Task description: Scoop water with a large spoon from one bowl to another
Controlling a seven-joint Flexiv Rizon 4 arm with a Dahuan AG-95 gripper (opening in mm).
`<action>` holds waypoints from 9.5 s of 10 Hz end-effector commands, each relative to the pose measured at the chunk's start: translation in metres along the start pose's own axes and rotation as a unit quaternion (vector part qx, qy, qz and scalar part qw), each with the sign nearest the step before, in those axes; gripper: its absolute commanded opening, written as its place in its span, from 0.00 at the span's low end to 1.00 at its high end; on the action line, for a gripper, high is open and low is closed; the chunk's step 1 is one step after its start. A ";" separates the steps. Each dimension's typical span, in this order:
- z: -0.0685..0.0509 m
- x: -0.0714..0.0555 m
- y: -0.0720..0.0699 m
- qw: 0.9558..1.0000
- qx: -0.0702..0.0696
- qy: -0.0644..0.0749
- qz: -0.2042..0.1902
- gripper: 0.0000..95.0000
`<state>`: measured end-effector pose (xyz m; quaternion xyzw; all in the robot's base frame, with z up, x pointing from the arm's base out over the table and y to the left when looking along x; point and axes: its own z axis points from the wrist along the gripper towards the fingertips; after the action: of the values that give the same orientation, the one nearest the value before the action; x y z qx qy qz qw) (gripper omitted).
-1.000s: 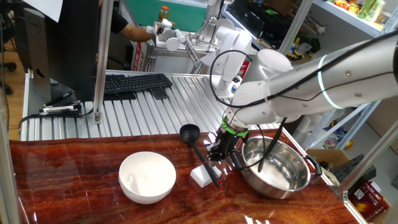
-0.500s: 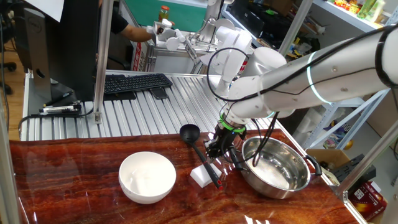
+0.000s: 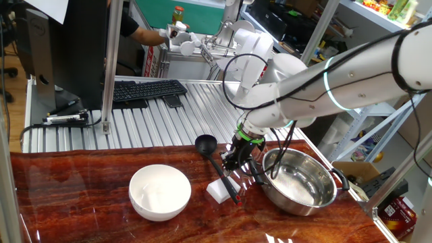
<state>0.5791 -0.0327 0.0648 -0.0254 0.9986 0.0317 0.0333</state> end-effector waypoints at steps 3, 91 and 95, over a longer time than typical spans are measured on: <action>0.000 0.003 -0.001 1.000 0.007 0.005 0.005 0.00; 0.019 0.009 0.001 0.998 0.021 0.032 -0.041 0.40; 0.095 -0.009 0.022 0.999 0.031 0.021 -0.007 0.40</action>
<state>0.5749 -0.0225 0.0267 -0.0554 0.9984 0.0068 0.0056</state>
